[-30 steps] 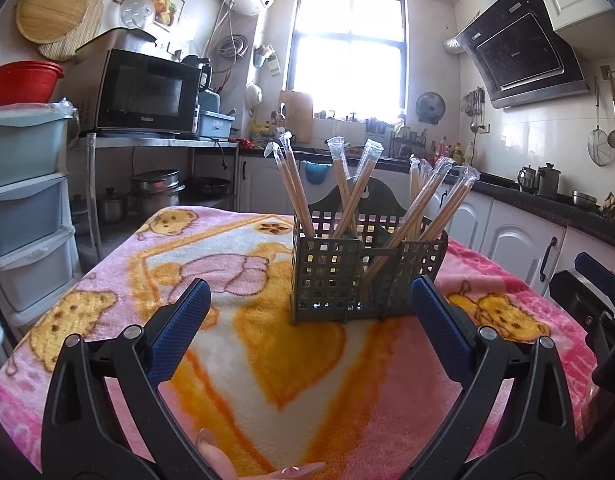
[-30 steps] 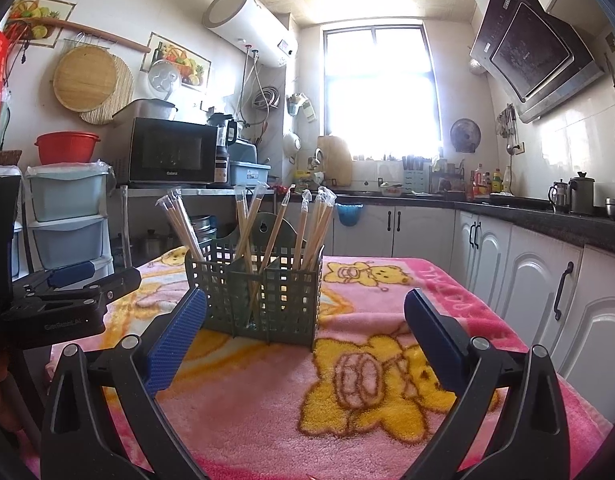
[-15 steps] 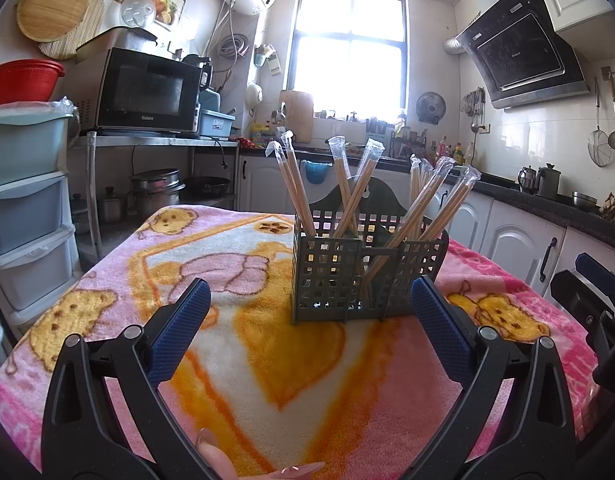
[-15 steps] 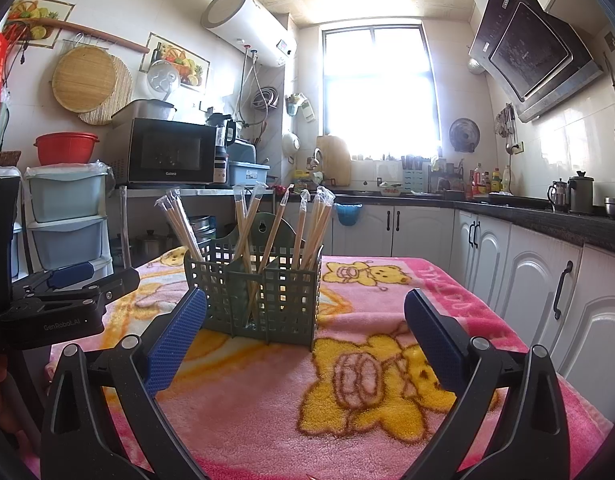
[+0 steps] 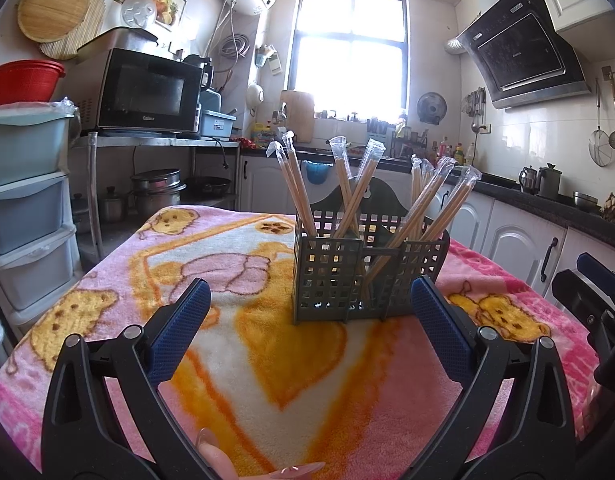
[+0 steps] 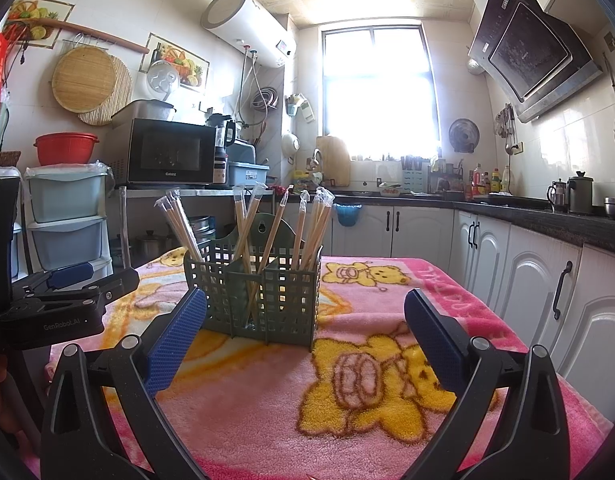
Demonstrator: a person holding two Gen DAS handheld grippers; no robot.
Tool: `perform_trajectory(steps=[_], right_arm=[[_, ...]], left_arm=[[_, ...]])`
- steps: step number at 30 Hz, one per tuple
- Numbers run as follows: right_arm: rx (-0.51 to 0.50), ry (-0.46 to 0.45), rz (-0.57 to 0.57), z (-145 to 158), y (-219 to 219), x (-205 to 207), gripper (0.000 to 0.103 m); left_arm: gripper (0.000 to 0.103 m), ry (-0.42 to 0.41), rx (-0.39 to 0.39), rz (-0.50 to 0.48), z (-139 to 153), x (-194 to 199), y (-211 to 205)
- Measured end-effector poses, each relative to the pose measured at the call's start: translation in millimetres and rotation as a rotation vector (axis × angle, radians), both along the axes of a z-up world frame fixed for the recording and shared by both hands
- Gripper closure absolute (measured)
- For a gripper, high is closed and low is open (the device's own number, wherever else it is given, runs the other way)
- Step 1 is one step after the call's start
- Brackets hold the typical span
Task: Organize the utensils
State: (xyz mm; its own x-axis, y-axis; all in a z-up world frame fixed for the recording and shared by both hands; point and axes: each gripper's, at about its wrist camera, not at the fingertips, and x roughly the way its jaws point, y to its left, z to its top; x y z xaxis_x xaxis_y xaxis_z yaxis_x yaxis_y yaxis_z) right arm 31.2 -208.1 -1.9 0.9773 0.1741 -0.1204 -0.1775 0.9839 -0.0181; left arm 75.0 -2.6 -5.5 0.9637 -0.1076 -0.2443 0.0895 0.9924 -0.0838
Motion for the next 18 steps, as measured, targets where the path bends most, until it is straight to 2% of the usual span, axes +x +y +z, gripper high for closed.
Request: perform_trajectory(steps=[18], right_arm=[[0.001,0.000,0.001,-0.2,-0.3,0.3,0.006]], left_arm=[[0.010,0.002,-0.001,0.003,0.2,-0.2,1.0]])
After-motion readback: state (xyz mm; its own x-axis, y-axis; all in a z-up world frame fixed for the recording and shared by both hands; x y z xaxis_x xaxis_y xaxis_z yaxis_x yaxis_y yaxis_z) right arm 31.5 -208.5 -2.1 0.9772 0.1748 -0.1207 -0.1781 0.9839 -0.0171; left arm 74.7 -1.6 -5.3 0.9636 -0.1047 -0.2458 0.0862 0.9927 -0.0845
